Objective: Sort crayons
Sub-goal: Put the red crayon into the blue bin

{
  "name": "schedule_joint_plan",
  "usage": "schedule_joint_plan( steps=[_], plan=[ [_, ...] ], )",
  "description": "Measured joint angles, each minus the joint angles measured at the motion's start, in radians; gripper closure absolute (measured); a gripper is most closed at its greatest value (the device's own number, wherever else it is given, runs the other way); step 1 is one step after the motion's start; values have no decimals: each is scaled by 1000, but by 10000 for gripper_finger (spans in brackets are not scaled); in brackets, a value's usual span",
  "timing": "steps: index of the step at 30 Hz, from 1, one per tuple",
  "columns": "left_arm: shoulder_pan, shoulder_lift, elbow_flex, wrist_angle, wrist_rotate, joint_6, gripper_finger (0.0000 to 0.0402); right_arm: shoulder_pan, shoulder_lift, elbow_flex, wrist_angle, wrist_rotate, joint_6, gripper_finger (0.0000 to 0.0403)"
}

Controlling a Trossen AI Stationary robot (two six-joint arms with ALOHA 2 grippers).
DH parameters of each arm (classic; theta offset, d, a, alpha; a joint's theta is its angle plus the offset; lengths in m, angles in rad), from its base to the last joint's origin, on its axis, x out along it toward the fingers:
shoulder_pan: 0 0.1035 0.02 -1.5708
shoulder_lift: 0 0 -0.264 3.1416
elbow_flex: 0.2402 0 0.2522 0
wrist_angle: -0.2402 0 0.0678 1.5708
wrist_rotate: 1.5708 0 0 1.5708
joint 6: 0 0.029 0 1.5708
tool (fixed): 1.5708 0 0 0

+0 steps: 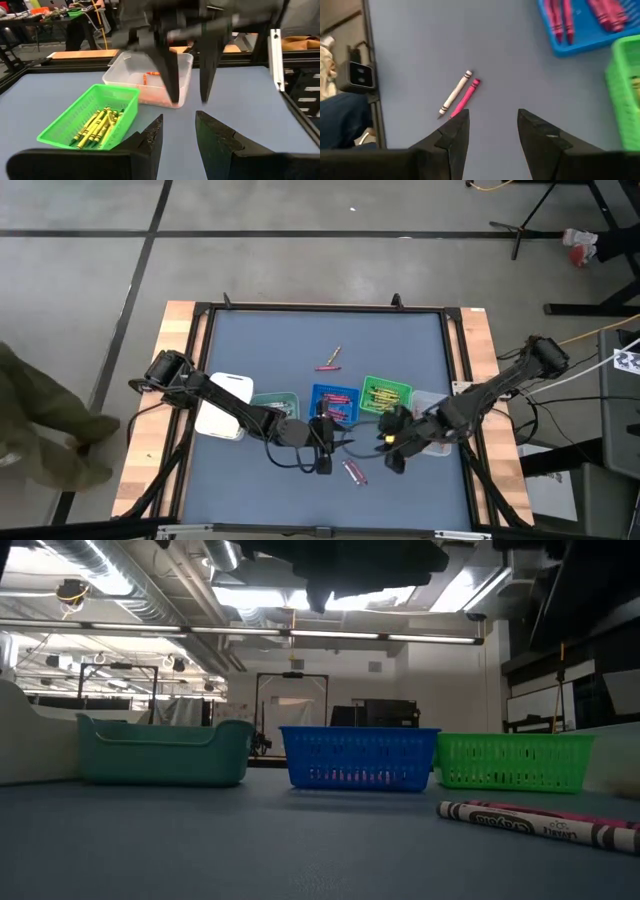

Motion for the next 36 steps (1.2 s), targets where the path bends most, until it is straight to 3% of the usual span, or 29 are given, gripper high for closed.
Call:
schedule_joint_plan(
  steps=[13, 25, 36],
  plan=[
    [-96, 0, 0, -64, 1, -29, 301, 8, 302, 0, 308, -74, 0, 237],
    [-164, 0, 0, -110, 1, -50, 301, 88, 381, -1, 379, 143, -1, 237],
    [-163, 0, 0, -127, 0, -50, 301, 131, 465, 1, 420, 222, -1, 237]
  ],
)
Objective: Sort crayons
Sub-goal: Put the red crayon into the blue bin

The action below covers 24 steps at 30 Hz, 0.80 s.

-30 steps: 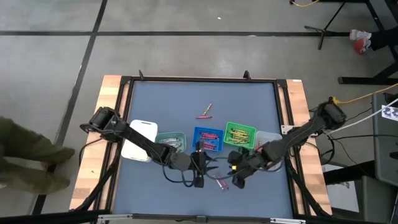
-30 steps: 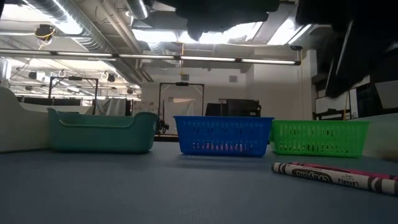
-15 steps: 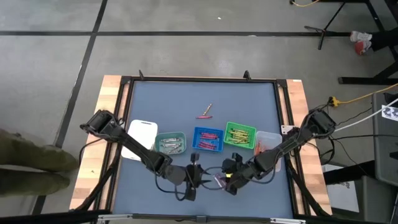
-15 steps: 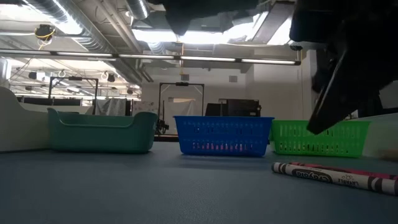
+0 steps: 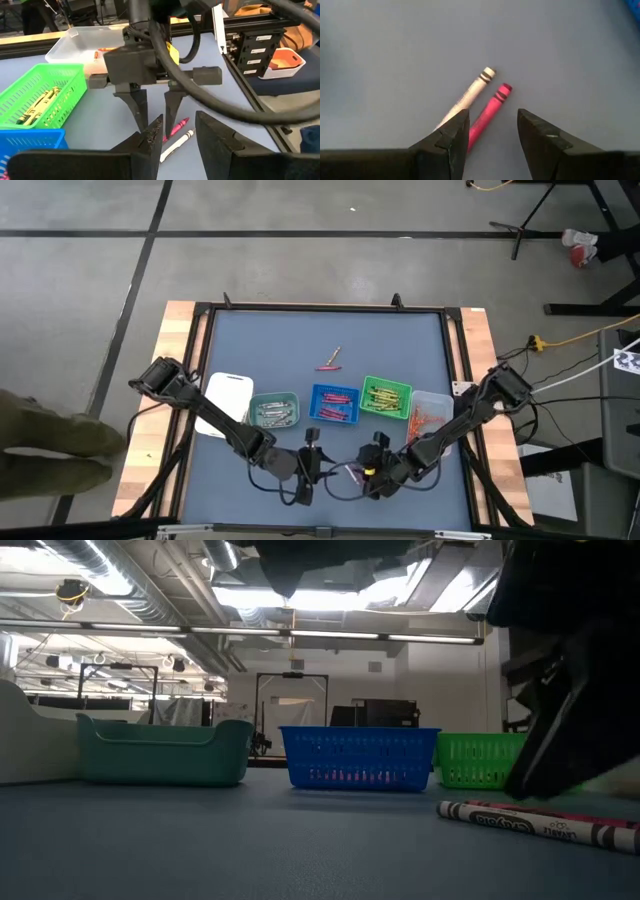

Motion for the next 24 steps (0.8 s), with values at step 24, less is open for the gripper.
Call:
schedule_joint_plan(
  steps=[24],
  plan=[
    [4, 0, 0, -16, -5, -1, 301, 0, 41, 3, -63, 50, -1, 239]
  ],
)
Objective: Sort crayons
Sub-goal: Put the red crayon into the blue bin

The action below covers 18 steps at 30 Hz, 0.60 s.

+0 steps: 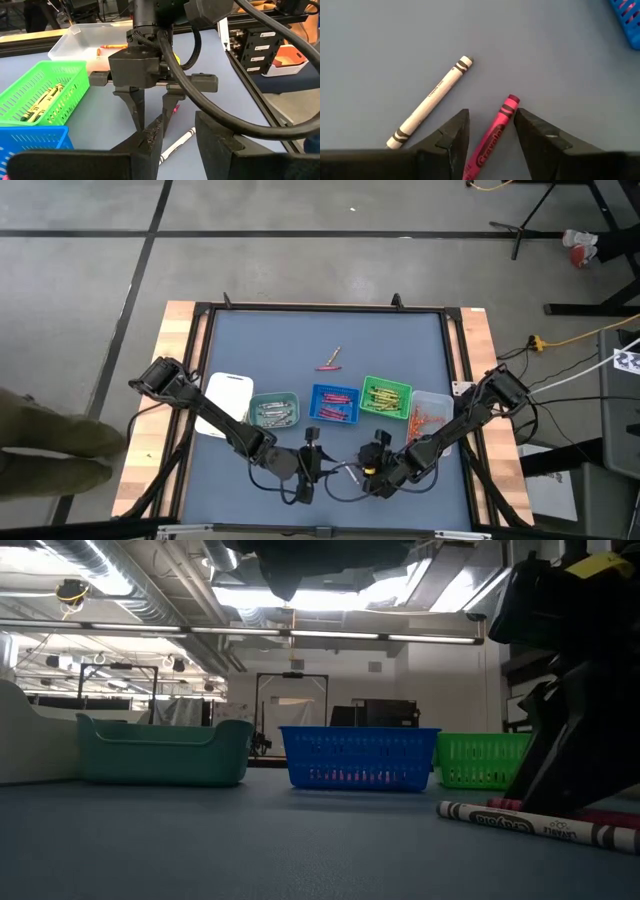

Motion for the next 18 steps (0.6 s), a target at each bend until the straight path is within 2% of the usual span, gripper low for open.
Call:
schedule_joint_plan(
  steps=[3, 13, 18],
  plan=[
    [0, 0, 0, -1, 0, 0, 301, 0, 0, 0, -3, -1, -1, 257],
    [0, 0, 0, -3, 0, 1, 301, -1, -1, -2, -10, 2, -1, 366],
    [0, 0, 0, -3, 0, 1, 301, -1, -1, -2, -10, 3, -1, 392]
  ],
)
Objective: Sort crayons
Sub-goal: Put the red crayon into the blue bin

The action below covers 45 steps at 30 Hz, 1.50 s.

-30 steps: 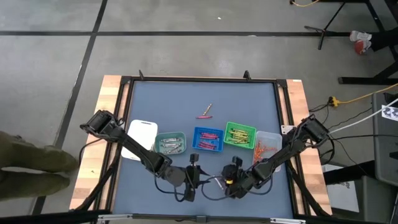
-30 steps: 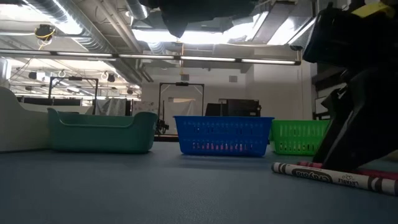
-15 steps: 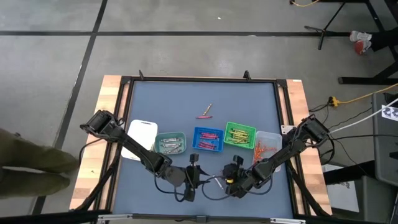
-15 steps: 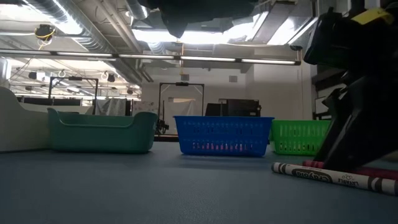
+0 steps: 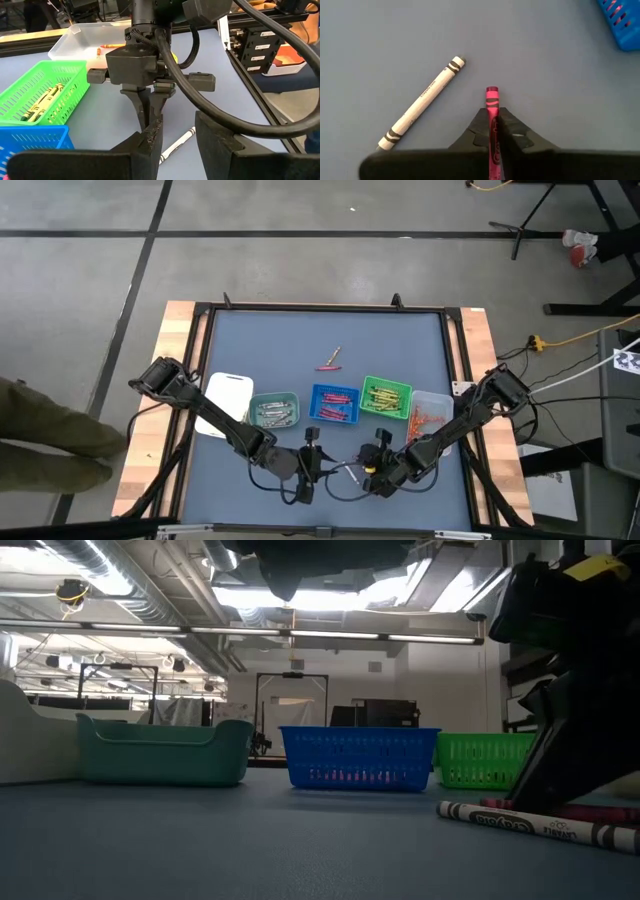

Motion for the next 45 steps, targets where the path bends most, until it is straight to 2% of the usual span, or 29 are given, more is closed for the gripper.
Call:
schedule_joint_plan(
  steps=[11, 17, 30, 37, 45],
  plan=[
    [3, 0, 0, 0, 0, 0, 302, -3, -11, 4, 2, 6, -29, 377],
    [3, 0, 0, 0, 0, 0, 302, -38, -52, 49, 4, 9, -177, 384],
    [-19, 0, 0, -8, 0, -2, 302, -205, -82, 157, 7, 16, -611, 378],
    [-31, 0, 0, -8, 0, -2, 302, -304, -82, 183, 8, 16, -760, 377],
    [-31, 0, 0, -8, 0, -2, 302, -401, -82, 182, 8, 16, -808, 377]
  ],
)
